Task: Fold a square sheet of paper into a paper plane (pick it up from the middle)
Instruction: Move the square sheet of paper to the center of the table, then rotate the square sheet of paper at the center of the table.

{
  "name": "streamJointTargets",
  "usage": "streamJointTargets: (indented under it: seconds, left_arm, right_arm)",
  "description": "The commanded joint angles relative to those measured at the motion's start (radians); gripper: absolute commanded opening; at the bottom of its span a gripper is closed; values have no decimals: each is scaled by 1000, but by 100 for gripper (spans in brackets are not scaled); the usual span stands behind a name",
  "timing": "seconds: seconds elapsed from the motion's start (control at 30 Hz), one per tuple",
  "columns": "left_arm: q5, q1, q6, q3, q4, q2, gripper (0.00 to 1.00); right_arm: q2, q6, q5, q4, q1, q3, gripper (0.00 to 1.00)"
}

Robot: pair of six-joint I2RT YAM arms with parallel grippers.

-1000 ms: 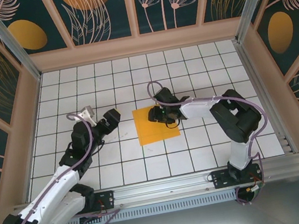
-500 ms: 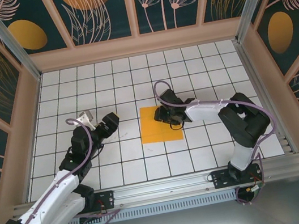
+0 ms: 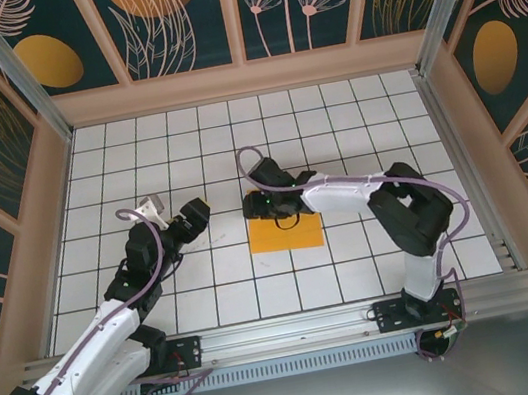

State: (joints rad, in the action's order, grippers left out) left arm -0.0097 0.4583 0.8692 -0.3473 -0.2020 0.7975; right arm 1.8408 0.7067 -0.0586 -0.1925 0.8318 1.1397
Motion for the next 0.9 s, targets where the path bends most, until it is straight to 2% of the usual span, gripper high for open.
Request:
streamJointTargets:
  seconds: [0.0, 0.2, 0.4, 0.5, 0.67, 0.87]
  left_arm:
    - [-8, -5, -11, 5, -18, -6, 99]
    - [-3, -4, -9, 5, -20, -10, 99]
    - [11, -4, -4, 16, -30, -24, 99]
    - [7, -5, -5, 19, -27, -28, 99]
    - [28, -4, -10, 11, -24, -4, 99]
    - [42, -4, -29, 5, -30, 11, 99]
  right_arm:
    - [35, -45, -32, -56, 4, -11, 53]
    - [17, -135, -47, -84, 4, -71, 53]
    - [-29, -213, -13, -143, -2, -24, 55]
    - [-51, -180, -13, -155, 4, 33, 57]
    - [-54, 2, 183, -299, 2, 100, 59]
    - [-13, 15, 137, -250, 3, 100, 59]
